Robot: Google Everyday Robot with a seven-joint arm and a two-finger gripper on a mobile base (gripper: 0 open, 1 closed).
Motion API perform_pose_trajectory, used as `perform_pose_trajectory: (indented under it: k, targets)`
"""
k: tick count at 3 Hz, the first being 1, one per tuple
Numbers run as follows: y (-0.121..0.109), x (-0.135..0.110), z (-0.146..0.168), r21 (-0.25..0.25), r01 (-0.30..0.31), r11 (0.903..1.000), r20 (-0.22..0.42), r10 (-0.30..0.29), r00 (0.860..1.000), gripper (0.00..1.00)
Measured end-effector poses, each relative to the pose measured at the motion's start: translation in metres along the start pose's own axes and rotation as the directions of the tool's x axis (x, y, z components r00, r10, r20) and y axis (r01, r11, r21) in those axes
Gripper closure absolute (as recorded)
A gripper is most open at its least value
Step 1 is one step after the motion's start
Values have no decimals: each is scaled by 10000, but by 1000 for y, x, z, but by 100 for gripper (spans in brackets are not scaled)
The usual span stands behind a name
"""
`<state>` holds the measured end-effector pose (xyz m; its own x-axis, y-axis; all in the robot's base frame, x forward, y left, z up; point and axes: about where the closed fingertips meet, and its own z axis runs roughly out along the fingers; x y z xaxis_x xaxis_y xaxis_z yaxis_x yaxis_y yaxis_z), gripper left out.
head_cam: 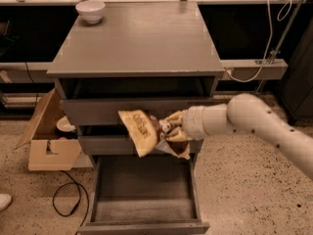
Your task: Pick brown chip bag from bottom drawer and place on counter
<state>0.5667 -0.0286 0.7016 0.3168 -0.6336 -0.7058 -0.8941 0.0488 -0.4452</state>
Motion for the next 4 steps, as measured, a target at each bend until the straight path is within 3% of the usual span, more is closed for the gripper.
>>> perform_pose_trajectory:
  k: [1, 2, 3, 4]
  targets:
    - [-37, -61, -49, 699, 1193, 9904, -281, -1176, 9927, 100]
    - [-72, -117, -94, 1513, 2323, 9608, -495, -2273, 9726, 100]
    - [-100, -155, -131, 2410, 3270, 9138, -586, -3226, 9447, 100]
    - [-100, -155, -131, 2411, 3271, 9137, -586, -3228, 9447, 100]
